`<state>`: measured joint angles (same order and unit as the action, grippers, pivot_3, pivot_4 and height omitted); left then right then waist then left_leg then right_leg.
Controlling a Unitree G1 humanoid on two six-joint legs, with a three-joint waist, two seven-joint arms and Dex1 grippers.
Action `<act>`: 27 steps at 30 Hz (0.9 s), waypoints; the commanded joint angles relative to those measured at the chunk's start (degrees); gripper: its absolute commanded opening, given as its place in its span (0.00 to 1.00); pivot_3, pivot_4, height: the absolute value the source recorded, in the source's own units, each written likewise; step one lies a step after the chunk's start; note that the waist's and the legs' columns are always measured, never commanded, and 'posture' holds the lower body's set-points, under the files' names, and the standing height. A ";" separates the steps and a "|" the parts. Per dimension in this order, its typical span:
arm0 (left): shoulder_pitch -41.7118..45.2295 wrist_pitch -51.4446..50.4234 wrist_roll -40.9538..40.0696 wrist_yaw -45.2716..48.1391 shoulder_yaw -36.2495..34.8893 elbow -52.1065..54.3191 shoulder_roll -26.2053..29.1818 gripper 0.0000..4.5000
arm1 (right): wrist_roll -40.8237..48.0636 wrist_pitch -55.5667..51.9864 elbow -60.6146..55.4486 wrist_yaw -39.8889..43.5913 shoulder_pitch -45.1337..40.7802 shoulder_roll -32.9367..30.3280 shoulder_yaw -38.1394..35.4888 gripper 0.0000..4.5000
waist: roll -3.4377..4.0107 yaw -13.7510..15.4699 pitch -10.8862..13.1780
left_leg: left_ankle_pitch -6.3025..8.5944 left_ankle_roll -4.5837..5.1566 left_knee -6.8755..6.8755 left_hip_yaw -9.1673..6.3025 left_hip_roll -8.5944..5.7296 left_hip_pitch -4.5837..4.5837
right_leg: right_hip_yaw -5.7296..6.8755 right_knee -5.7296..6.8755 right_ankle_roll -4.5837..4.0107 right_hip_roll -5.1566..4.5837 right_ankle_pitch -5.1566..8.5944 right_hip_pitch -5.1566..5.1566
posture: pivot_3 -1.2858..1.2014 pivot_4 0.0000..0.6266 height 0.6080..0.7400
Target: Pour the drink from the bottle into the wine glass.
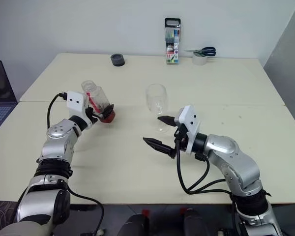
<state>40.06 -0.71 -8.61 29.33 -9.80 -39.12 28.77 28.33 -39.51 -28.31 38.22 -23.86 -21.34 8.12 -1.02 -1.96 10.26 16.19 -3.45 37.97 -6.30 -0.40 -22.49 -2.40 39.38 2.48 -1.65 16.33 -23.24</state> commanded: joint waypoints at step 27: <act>14.62 14.58 14.26 -0.36 13.99 5.62 -1.16 0.38 | -0.61 1.91 -3.39 -9.72 -1.46 -0.21 -7.55 1.00 | -0.02 -0.11 0.01 | -0.02 -0.03 0.05 -0.03 -0.06 -0.16 | 0.01 -0.01 0.00 -0.02 0.00 -0.06 | 0.52 0.24 1.00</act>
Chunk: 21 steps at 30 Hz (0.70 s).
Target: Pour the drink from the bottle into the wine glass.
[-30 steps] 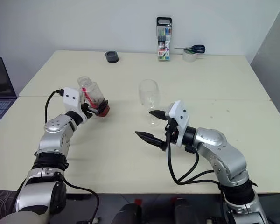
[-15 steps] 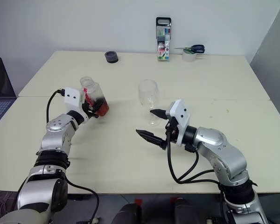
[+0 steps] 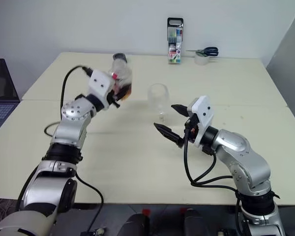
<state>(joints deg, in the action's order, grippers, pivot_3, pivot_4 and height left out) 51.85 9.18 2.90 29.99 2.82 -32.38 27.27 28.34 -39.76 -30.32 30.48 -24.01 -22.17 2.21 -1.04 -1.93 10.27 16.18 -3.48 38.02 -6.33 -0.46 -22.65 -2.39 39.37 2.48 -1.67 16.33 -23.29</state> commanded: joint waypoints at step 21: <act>13.75 30.09 22.09 -16.02 9.90 -21.71 5.44 0.38 | 0.83 2.09 1.63 -3.78 -3.94 1.24 -3.32 1.00 | 0.00 -1.03 0.00 | 0.02 0.03 -0.02 -0.01 -0.02 -0.02 | 0.00 0.07 0.00 0.01 0.00 -0.06 | 0.52 0.24 1.00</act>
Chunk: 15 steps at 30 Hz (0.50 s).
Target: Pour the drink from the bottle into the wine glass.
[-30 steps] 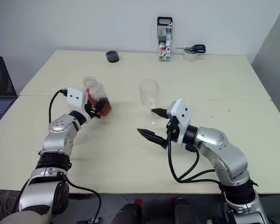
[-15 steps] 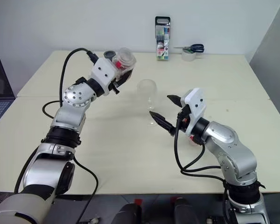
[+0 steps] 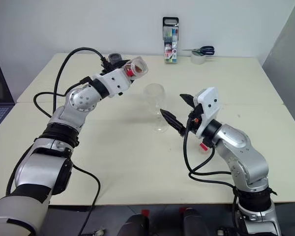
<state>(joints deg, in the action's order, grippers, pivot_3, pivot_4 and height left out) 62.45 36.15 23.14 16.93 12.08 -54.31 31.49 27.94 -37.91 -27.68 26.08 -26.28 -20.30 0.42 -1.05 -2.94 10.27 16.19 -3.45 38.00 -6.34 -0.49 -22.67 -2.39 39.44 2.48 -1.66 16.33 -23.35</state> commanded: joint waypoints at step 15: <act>6.78 7.66 11.42 -13.01 5.85 -3.96 4.16 0.38 | 3.43 0.58 -0.63 4.69 -1.68 -4.56 -2.16 1.00 | 0.00 -0.23 0.00 | 0.00 0.00 0.01 0.00 -0.01 -0.04 | 0.01 0.07 0.00 0.00 0.00 -0.06 | 0.52 0.24 1.00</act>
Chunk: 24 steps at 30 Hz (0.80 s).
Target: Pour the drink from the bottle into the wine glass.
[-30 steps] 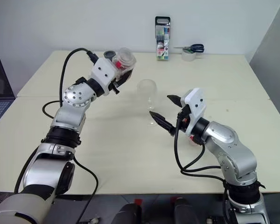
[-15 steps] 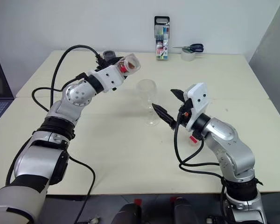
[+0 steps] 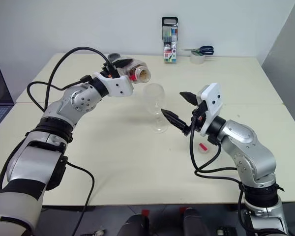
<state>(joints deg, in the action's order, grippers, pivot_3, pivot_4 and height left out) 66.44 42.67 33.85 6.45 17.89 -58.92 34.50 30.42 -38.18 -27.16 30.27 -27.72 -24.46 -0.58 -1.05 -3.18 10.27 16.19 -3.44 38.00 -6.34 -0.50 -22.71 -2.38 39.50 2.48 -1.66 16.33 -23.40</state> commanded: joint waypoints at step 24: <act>5.30 2.63 8.51 -12.12 3.56 0.71 4.26 0.38 | 1.25 0.83 -1.37 1.72 0.29 0.46 0.24 1.00 | 0.00 -0.03 0.00 | -0.01 -0.01 0.02 0.01 -0.01 -0.05 | 0.00 0.04 0.00 0.00 0.00 -0.07 | 0.52 0.24 1.00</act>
<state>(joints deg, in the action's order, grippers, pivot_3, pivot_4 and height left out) 68.74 44.50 42.58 -4.18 21.97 -59.22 37.52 30.49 -38.08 -27.11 31.47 -27.48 -24.11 0.10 -1.05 -3.21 10.27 16.19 -3.46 38.03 -6.34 -0.51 -22.77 -2.39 39.55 2.48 -1.67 16.33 -23.47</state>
